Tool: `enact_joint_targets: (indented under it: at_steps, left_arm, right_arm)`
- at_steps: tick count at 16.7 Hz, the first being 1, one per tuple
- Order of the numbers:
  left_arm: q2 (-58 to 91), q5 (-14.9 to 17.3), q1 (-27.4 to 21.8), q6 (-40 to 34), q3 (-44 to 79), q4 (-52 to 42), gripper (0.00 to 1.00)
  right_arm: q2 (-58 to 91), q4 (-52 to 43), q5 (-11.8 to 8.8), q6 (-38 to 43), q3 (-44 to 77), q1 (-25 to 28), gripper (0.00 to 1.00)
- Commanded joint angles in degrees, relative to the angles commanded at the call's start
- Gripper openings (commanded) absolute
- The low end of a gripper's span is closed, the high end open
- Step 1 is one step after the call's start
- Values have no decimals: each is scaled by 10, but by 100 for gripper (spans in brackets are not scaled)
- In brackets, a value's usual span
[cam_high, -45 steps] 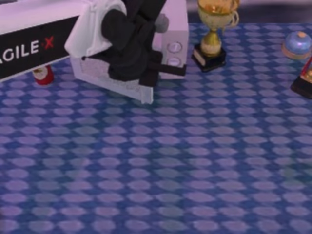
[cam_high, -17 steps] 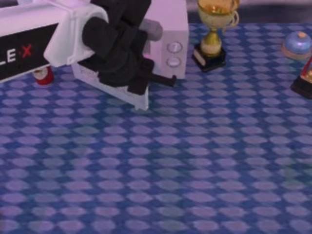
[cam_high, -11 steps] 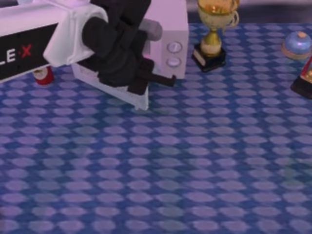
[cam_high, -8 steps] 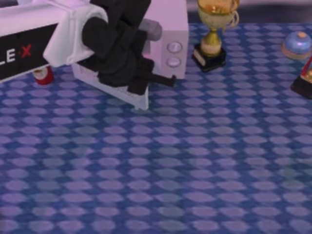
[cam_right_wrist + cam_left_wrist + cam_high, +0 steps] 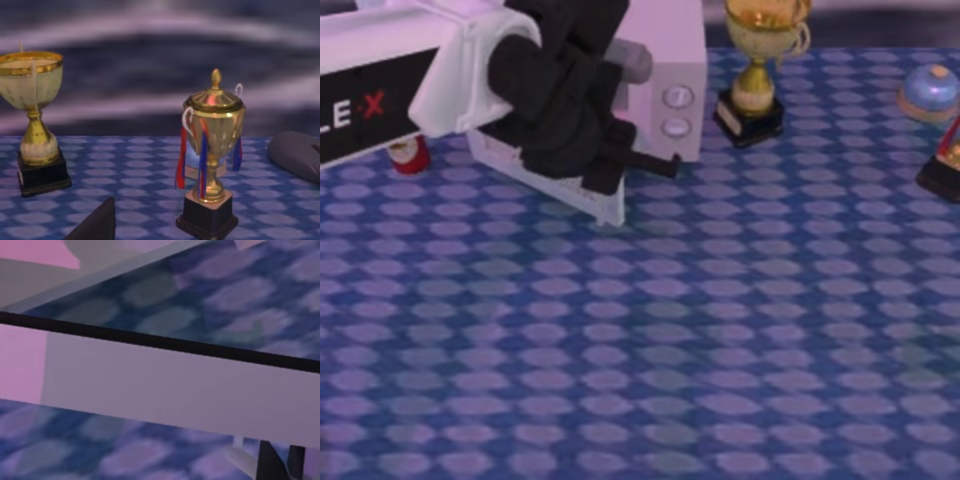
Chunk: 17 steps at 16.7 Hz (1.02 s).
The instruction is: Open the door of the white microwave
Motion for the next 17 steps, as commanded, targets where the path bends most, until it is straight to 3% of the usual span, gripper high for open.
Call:
enact_joint_targets:
  at_steps: [8,17]
  left_arm:
    - [-43,40,25,77,-52,11,0]
    - [-47,42,26,80,-53,13,0]
  right_arm:
    - [0,0,0,0,0,0,100]
    - [0,0,0,0,0,0,100]
